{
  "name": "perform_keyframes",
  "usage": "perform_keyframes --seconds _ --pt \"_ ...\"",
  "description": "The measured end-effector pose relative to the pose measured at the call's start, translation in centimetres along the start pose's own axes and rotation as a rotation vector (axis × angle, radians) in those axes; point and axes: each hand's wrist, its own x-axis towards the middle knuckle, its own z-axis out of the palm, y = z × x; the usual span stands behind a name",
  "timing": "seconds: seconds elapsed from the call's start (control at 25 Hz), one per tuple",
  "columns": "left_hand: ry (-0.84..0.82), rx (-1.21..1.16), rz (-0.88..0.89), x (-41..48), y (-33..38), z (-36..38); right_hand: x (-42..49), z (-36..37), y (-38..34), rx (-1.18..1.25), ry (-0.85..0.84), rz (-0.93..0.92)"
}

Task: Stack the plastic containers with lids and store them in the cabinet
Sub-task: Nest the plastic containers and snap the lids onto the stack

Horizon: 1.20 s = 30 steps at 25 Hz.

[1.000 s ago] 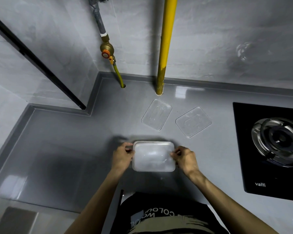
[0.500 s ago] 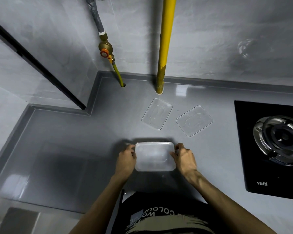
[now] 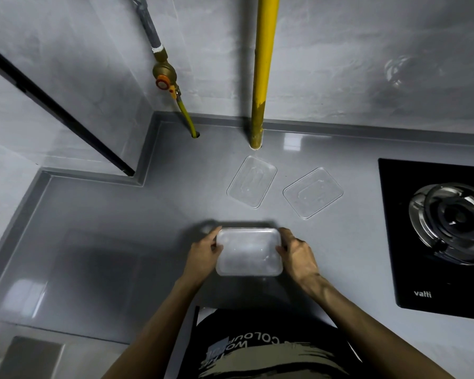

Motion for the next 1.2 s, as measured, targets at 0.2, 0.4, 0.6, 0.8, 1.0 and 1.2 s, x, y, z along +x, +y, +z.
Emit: perform_keyframes --seconds 0.2,0.4,0.6,0.8,1.0,1.2 --pt "0.061 -0.017 0.033 0.3 -0.4 0.1 0.2 0.2 0.1 0.007 -0.02 -0.018" --pt "0.053 -0.035 0.035 0.3 -0.4 -0.2 0.4 0.3 0.5 0.008 -0.049 -0.03" --pt "0.022 -0.057 -0.002 0.6 0.1 -0.5 2.3 -1.2 1.0 -0.143 -0.015 -0.035" --pt "0.012 -0.12 -0.096 1.0 0.5 -1.2 10.7 -7.1 3.8 -0.165 0.155 0.197" --pt "0.094 -0.229 -0.18 1.8 0.6 -1.8 16.4 -10.2 6.9 -0.238 0.189 0.329" --pt "0.129 -0.391 -0.244 2.0 0.4 -2.3 17.8 -9.7 8.1 -0.294 0.185 0.357"
